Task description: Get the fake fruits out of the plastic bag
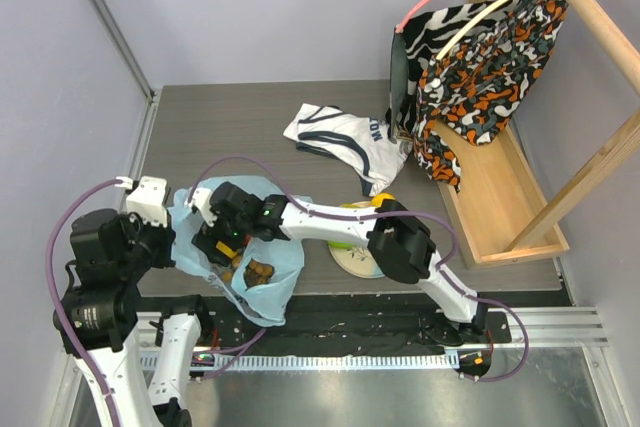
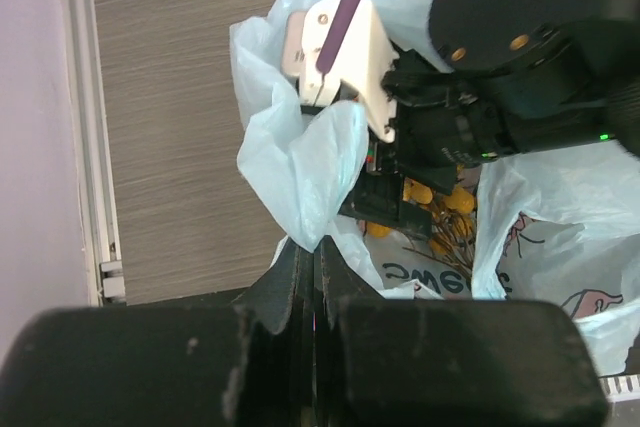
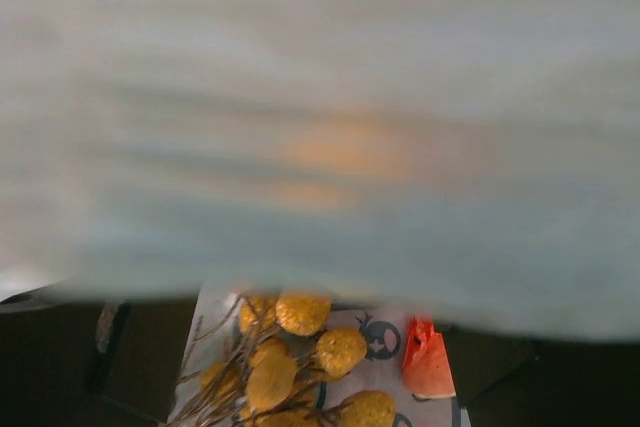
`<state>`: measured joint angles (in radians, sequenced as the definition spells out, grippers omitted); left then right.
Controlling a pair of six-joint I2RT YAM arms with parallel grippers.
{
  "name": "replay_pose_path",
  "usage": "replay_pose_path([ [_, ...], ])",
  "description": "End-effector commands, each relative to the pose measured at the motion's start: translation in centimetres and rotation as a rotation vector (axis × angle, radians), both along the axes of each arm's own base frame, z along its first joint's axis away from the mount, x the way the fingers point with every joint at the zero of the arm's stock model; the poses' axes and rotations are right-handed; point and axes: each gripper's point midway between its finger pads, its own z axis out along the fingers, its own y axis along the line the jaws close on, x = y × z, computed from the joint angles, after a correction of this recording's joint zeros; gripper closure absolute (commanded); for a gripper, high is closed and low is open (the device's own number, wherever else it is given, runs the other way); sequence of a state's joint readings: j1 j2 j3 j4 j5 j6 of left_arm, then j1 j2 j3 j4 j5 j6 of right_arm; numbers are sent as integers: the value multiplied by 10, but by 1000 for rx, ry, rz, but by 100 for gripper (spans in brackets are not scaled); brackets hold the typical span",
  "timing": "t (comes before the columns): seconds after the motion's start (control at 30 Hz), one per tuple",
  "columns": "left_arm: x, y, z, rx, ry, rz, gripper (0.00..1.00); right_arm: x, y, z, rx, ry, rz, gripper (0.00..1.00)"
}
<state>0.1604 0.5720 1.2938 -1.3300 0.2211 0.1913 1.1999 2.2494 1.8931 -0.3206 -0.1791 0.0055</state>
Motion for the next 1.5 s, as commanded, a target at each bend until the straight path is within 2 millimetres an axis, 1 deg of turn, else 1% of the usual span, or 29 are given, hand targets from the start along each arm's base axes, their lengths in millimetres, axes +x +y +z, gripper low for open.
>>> replay_pose_path([
  [0.0, 4, -6, 4, -28, -2, -28, 100, 7, 11, -11, -9, -46, -44, 5],
  [0.17, 6, -6, 4, -26, 1, -31, 100, 15, 8, -25, -49, -99, -74, 3],
  [0.23, 7, -6, 5, -29, -5, -27, 100, 15, 8, -22, -50, -116, -64, 11],
  [0.27, 8, -5, 4, -28, -3, -24, 100, 16, 7, -20, -48, -133, -45, 23],
  [0.3, 9, -5, 4, -30, -5, -22, 100, 16, 9, -13, -36, -145, -30, 28],
  [0.37, 11, -5, 1, -34, -2, -17, 100, 15, 11, 11, 6, -175, 7, 43],
  [0.4, 14, -4, 1, -33, -9, -16, 100, 16, 12, 24, 27, -183, 16, 46],
  [0.43, 15, -3, 0, -31, -10, -14, 100, 13, 13, 45, 69, -190, 39, 50],
  [0.53, 24, -1, -3, -30, -14, -9, 100, 10, 9, 83, 130, -227, 99, 54],
  [0.57, 27, -1, -4, -32, -15, -6, 100, 6, 4, 108, 170, -238, 126, 54],
  [0.67, 42, 6, 1, -36, -34, 36, 100, -1, -12, 136, 193, -246, 184, 55],
  [0.77, 60, 7, 3, -83, -31, 69, 100, 0, -26, 149, 199, -232, 184, 56],
  [0.8, 68, 7, 5, -107, -38, 82, 100, -6, -31, 161, 222, -219, 210, 56],
  [0.87, 81, 7, 8, -141, -34, 99, 100, -5, -41, 163, 203, -202, 219, 56],
  [0.9, 88, 9, 13, -144, -55, 108, 100, -9, -47, 175, 217, -194, 245, 56],
  [1.0, 104, 13, 22, -187, -73, 161, 100, -7, -78, 175, 167, -183, 295, 56],
  [1.03, 107, 13, 24, -195, -78, 166, 100, -14, -94, 191, 188, -196, 328, 56],
  [1.07, 110, 13, 23, -196, -75, 166, 100, -14, -108, 189, 161, -227, 360, 56],
  [1.1, 112, 12, 23, -198, -78, 161, 100, -9, -127, 175, 119, -230, 354, 57],
  [1.13, 113, 13, 23, -196, -78, 161, 100, -8, -149, 190, 121, -292, 337, 56],
  [1.17, 114, 13, 20, -197, -69, 162, 100, -5, -164, 189, 98, -380, 377, 56],
  [1.2, 115, 13, 19, -197, -71, 164, 100, -5, -186, 160, 22, -382, 389, 57],
  [1.23, 115, 13, 19, -198, -72, 164, 100, -10, -213, 168, -7, -454, 398, 57],
  [1.27, 115, 13, 17, -202, -70, 161, 100, -14, -229, 159, -47, -481, 424, 57],
  [1.3, 115, 12, 16, -203, -72, 162, 100, -20, -248, 132, -118, -505, 494, 57],
  [1.33, 114, 13, 15, -204, -70, 162, 100, -28, -265, 124, -150, -507, 516, 57],
  [1.37, 114, 12, 14, -209, -70, 163, 100, -32, -280, 127, -159, -545, 513, 56],
  [1.4, 114, 12, 9, -213, -59, 166, 100, -37, -295, 103, -209, -530, 541, 57],
  [1.47, 115, 11, 7, -223, -54, 166, 100, -42, -312, 89, -249, -537, 549, 56],
])
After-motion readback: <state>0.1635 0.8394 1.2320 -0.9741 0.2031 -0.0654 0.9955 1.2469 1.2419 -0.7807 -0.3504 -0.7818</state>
